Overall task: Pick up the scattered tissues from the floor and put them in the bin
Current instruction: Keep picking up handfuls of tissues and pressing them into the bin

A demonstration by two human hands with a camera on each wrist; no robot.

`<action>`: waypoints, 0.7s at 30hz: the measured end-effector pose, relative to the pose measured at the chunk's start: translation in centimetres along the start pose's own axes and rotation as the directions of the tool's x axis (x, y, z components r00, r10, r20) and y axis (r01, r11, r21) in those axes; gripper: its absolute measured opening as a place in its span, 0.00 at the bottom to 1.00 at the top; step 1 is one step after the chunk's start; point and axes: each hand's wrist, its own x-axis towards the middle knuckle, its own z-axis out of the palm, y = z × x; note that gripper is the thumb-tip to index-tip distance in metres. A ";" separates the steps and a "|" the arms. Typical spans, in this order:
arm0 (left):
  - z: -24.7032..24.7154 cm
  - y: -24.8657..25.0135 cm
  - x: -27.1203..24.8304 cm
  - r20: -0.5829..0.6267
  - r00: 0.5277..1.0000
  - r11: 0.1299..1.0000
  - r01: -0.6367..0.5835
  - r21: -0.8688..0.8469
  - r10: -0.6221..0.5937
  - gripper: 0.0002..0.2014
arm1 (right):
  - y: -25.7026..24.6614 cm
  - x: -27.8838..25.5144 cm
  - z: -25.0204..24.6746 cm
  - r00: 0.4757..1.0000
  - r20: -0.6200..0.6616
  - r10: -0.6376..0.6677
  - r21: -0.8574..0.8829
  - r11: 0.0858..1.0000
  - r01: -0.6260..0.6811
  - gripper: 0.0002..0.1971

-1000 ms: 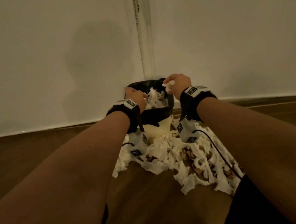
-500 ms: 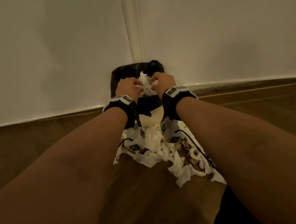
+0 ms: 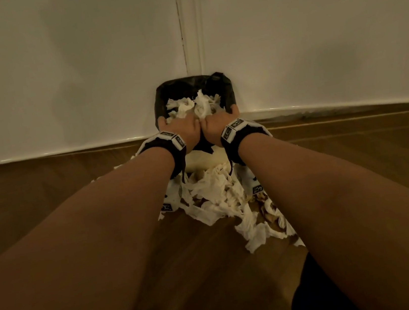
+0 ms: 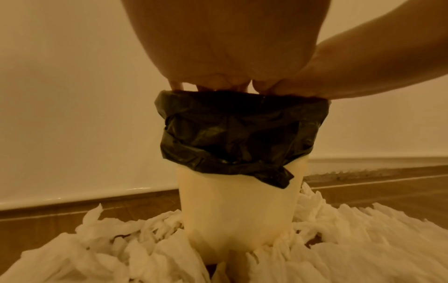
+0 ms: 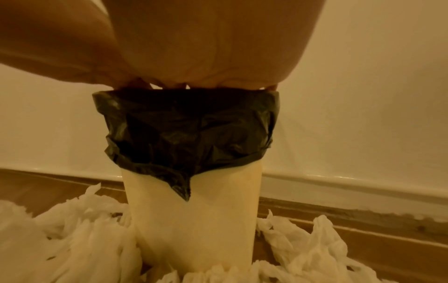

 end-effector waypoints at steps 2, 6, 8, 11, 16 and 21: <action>0.0 -0.3 -0.2 0.005 0.999 0.996 -0.032 0.084 0.031 0.18 | 0.0 -0.2 -0.3 0.999 0.002 0.034 -0.019 0.999 -0.034 0.26; -0.5 -0.6 -0.7 0.099 0.993 0.979 -0.085 0.183 0.067 0.19 | -0.3 -0.8 -0.6 0.988 -0.103 0.112 -0.009 0.993 -0.114 0.23; -0.7 -0.4 -0.6 0.163 0.983 0.975 -0.113 0.190 0.082 0.21 | -0.5 -1.0 -0.5 0.967 -0.184 0.174 0.061 0.984 -0.165 0.24; -0.9 -0.4 -0.9 0.104 0.990 0.993 -0.097 0.067 0.090 0.23 | -1.6 -1.2 -0.7 0.916 -0.333 0.223 0.136 0.973 -0.187 0.24; -0.7 -3.2 -1.8 -0.143 0.990 0.995 -0.029 -0.098 0.015 0.20 | -4.1 -1.9 -1.9 0.854 -0.497 0.154 0.139 0.986 -0.096 0.19; -0.2 -9.1 -4.5 -0.228 0.971 0.990 0.047 -0.133 -0.077 0.19 | -7.5 -2.8 -1.0 0.860 -0.511 0.002 0.138 0.987 0.079 0.17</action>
